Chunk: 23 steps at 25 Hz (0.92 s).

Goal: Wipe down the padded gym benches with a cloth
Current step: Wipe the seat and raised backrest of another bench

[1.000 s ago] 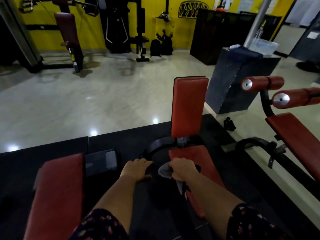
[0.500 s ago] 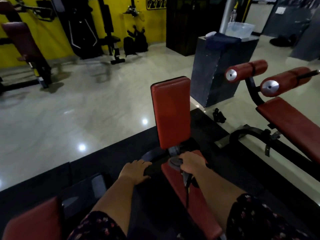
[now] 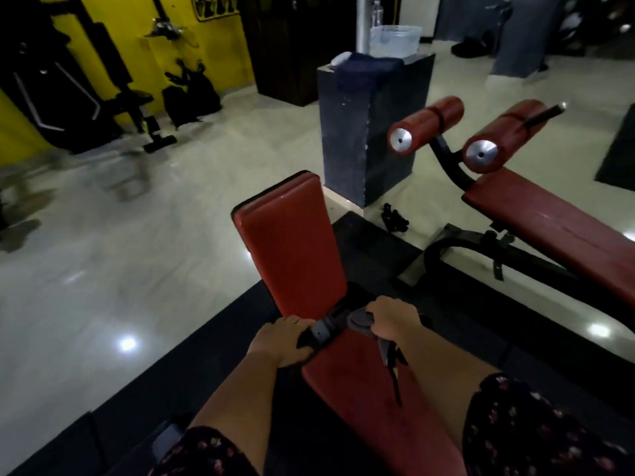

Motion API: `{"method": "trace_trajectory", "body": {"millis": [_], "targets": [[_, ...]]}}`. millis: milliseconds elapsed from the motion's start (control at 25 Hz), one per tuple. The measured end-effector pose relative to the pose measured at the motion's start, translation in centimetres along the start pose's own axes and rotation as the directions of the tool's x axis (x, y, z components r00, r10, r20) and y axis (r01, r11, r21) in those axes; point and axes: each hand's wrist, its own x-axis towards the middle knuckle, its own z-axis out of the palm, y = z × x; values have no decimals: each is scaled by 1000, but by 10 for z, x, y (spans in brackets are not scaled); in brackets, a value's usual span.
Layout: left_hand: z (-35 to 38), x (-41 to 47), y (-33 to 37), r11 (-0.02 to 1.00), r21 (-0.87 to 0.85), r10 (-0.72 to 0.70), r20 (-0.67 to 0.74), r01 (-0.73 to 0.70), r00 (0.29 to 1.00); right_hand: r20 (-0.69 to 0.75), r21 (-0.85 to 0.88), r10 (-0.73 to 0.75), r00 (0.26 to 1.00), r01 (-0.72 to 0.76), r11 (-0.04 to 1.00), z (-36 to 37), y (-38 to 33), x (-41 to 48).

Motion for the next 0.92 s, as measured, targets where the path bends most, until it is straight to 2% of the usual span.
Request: {"method": "trace_trajectory", "body": {"millis": [160, 280, 400, 520, 600, 720, 800, 920], "targets": [[-24, 62, 3, 987, 70, 146, 29, -147, 989, -20, 59, 137, 990, -136, 989, -2, 27, 15], [-40, 110, 15, 941, 133, 301, 91, -312, 949, 9, 125, 302, 953, -301, 945, -2, 48, 12], [-52, 147, 21, 885, 164, 421, 116, -435, 900, 70, 207, 509, 858, -512, 834, 13, 62, 1], [-44, 182, 17, 881, 96, 446, 157, -463, 881, 162, 268, 628, 762, -646, 715, 40, 58, -12], [-29, 196, 21, 870, 100, 453, 228, -483, 862, 201, 345, 675, 710, -696, 630, 66, 46, -19], [4, 204, 45, 796, 171, 518, 303, -581, 800, 231, 437, 724, 650, -734, 520, 104, 25, -39], [34, 207, 75, 717, 183, 592, 350, -673, 726, 293, 461, 763, 577, -784, 416, 138, 20, -60], [90, 206, 107, 607, 222, 639, 434, -763, 635, 410, 422, 768, 492, -849, 319, 194, 11, -93]]}}
